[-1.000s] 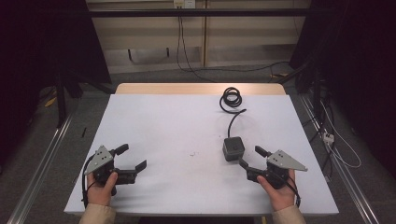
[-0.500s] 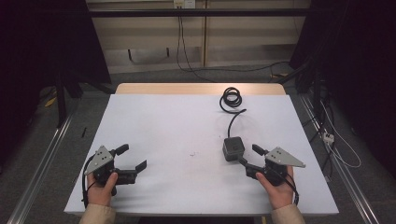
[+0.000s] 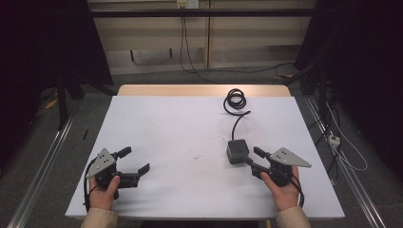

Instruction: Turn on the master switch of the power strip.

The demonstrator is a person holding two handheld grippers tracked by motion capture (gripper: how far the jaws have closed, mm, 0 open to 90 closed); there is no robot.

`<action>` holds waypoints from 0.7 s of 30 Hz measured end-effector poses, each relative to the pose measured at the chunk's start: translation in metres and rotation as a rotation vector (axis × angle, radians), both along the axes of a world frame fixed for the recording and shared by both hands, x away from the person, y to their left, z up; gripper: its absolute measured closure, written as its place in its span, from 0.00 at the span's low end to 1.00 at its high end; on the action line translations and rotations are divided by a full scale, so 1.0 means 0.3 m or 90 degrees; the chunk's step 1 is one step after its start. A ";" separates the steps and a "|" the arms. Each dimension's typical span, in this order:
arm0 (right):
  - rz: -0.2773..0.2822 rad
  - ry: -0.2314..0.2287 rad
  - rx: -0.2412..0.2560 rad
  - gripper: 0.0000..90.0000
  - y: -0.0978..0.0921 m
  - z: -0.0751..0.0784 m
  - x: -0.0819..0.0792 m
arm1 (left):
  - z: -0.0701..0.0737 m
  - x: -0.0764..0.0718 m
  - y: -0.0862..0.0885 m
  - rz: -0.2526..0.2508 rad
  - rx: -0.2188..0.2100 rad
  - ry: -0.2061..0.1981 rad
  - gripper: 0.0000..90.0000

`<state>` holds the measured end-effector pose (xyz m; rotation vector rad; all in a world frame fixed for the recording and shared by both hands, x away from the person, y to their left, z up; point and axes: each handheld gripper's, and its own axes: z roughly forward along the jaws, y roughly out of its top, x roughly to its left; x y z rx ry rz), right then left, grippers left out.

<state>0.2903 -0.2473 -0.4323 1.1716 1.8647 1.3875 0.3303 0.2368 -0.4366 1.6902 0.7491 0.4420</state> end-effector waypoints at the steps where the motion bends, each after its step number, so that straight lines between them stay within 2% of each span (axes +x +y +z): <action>1: 0.000 0.000 0.003 0.57 0.001 0.002 0.004 | 0.000 0.000 0.000 -0.001 0.001 -0.001 0.04; 21: 0.006 0.019 0.014 0.72 0.009 0.007 0.027 | 0.002 0.000 0.003 0.000 0.002 -0.003 0.04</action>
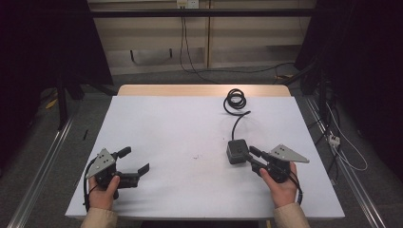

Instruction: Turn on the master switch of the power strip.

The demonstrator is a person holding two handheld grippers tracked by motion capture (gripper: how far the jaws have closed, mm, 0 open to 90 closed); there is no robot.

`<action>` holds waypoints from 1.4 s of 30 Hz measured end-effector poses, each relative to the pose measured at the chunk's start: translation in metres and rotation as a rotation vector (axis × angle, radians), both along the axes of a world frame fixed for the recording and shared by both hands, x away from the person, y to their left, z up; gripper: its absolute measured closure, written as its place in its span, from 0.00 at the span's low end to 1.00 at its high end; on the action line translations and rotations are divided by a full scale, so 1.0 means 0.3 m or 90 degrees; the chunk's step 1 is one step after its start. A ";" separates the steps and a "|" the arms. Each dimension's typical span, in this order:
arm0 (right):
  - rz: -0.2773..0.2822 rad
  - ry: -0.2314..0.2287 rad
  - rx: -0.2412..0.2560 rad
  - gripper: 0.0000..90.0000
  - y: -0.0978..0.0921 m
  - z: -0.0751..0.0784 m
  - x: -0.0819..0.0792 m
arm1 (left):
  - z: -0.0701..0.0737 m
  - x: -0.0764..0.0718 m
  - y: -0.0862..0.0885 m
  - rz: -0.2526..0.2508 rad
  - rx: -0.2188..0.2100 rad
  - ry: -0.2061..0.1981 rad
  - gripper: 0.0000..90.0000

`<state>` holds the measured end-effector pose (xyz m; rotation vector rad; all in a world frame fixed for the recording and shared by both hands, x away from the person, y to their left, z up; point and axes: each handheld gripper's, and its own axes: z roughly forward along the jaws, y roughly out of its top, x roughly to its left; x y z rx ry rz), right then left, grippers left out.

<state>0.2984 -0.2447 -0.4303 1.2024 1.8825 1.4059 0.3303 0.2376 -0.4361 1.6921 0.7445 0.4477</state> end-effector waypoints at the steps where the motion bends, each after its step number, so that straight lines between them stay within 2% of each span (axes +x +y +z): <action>1: 0.000 0.000 0.000 0.72 0.000 0.000 0.000 | 0.000 0.000 0.000 0.000 0.001 0.000 0.04; 18: 0.009 0.012 0.003 0.83 0.012 0.000 0.013 | 0.000 -0.001 0.000 0.000 -0.001 0.001 0.04; 42: 0.016 0.025 0.000 0.91 0.022 0.002 0.037 | 0.000 -0.001 0.001 0.001 0.001 0.001 0.04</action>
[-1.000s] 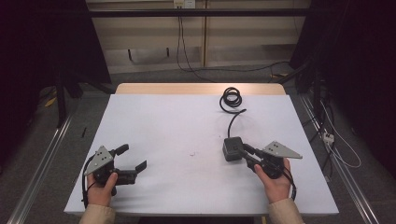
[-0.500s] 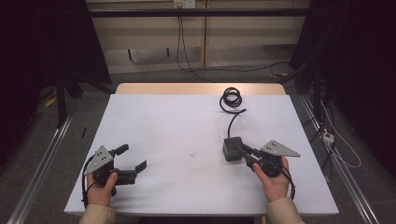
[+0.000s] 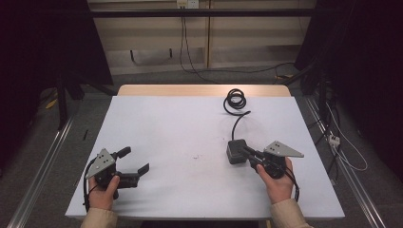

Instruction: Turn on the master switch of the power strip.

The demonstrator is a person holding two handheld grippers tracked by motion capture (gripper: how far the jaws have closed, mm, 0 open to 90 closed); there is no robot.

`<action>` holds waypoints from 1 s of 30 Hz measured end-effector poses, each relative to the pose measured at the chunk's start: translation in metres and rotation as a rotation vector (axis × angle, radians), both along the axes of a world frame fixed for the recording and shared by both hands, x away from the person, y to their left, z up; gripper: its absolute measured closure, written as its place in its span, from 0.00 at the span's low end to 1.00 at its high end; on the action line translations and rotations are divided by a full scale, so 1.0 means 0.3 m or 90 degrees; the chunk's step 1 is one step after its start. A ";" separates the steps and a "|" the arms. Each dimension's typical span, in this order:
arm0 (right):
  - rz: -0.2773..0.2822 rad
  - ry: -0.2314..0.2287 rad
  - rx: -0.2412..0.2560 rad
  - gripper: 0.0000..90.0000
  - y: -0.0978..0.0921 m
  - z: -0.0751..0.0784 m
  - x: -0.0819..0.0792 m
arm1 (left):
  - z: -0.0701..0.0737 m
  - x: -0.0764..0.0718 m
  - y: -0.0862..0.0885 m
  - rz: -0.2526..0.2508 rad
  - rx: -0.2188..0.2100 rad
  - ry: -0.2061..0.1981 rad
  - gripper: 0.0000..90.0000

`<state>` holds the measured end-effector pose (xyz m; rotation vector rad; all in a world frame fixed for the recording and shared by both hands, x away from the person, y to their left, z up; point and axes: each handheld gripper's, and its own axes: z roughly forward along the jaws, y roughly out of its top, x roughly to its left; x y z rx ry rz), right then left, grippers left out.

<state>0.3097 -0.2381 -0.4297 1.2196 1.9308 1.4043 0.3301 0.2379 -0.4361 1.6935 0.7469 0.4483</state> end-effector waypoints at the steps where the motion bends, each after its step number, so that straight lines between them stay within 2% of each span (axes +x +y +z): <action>1: 0.000 0.000 0.000 0.91 0.000 0.001 0.001 | 0.000 0.000 0.000 0.000 0.001 0.000 0.04; 18: 0.003 0.007 0.005 1.00 0.000 0.011 0.021 | 0.000 0.001 0.001 -0.001 0.000 -0.002 0.04; 24: 0.008 0.009 0.001 1.00 0.002 0.015 0.026 | -0.002 0.001 -0.001 0.002 -0.007 0.001 0.04; 30: 0.004 0.009 0.000 1.00 0.005 0.019 0.034 | -0.002 0.001 0.000 0.000 -0.002 0.000 0.04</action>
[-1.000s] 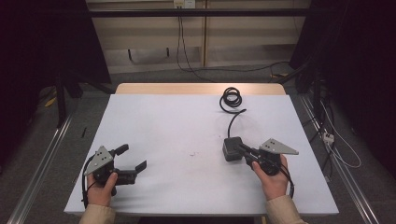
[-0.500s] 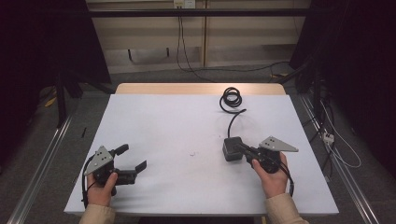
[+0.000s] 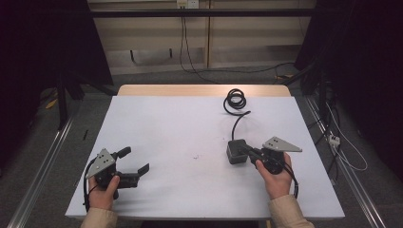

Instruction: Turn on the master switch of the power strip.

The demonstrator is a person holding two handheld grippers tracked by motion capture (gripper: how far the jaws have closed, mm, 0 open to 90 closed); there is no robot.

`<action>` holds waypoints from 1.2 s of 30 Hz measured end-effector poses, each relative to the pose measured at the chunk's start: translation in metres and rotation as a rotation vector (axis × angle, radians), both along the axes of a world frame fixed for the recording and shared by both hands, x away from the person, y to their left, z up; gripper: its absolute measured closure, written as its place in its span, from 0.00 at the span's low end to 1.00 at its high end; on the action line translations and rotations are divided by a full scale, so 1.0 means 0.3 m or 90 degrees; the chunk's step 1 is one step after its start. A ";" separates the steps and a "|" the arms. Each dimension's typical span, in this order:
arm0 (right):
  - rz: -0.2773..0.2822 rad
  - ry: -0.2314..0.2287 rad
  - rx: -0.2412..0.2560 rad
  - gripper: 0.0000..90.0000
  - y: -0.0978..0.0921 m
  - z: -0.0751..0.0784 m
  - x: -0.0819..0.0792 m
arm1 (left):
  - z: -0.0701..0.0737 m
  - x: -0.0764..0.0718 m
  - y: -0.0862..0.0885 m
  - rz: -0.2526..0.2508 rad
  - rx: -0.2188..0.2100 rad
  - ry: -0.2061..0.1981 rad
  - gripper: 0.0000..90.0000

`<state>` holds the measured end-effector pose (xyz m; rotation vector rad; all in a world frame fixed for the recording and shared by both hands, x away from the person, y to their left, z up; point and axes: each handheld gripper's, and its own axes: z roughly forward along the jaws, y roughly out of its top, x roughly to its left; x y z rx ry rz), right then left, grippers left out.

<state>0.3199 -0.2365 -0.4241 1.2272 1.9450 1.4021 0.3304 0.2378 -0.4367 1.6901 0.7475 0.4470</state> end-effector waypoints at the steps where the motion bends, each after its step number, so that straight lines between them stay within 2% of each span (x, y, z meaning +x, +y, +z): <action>1: 0.000 0.000 0.001 1.00 0.000 0.000 0.002 | 0.000 0.000 0.000 0.000 0.000 0.000 0.04; 23: 0.003 0.018 -0.008 1.00 0.011 -0.020 0.025 | -0.001 0.000 -0.001 0.000 -0.001 0.001 0.04; 36: 0.000 0.015 -0.013 1.00 0.011 -0.022 0.028 | -0.002 0.000 0.001 0.000 0.001 0.002 0.04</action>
